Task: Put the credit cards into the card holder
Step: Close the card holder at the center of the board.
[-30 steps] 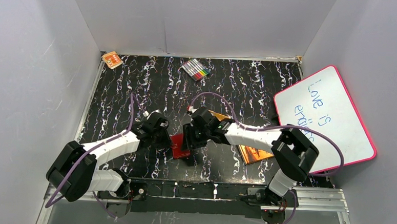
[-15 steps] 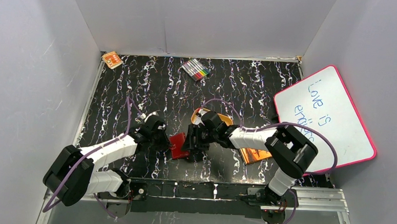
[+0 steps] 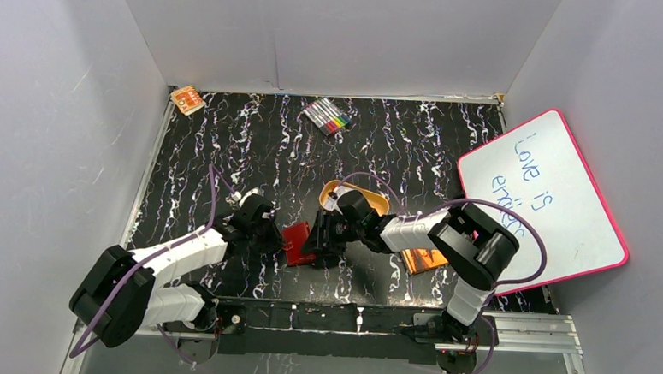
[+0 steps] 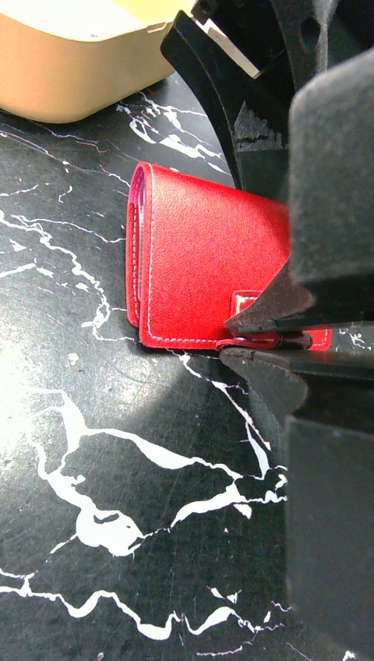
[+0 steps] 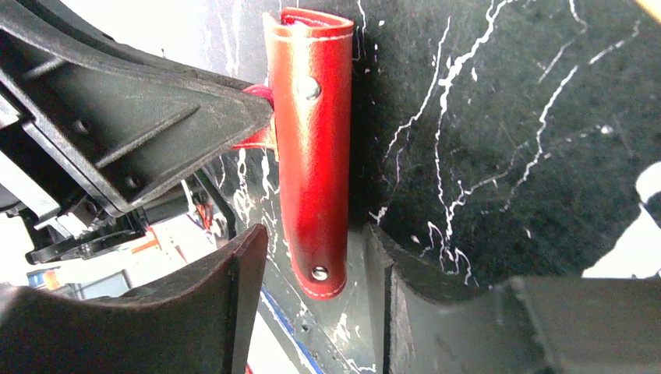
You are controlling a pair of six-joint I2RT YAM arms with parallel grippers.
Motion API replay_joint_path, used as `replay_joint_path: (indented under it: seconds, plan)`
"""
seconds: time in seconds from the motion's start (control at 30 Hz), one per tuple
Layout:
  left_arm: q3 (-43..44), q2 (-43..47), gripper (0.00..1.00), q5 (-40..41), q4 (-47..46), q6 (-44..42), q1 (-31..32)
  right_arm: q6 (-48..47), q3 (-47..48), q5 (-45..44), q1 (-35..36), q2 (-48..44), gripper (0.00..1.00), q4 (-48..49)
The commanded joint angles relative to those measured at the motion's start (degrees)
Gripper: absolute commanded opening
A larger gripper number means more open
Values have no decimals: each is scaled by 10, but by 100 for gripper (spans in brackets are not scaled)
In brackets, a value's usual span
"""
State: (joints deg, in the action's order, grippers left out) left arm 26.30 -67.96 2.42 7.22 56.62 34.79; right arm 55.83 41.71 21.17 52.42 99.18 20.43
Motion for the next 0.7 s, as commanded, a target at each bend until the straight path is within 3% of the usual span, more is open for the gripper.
replay_joint_path:
  seconds: [0.0, 0.5, 0.67]
  plan:
    - [-37, -15, 0, 37, 85, -11, 1, 20, -8, 14, 5, 23, 55, 50]
    - [-51, -7, 0, 27, 77, 1, 1, 28, 23, 29, 23, 62, 39, 69]
    - [-41, 17, 0, 25, 93, 1, 1, 14, 33, 31, 31, 64, 16, 73]
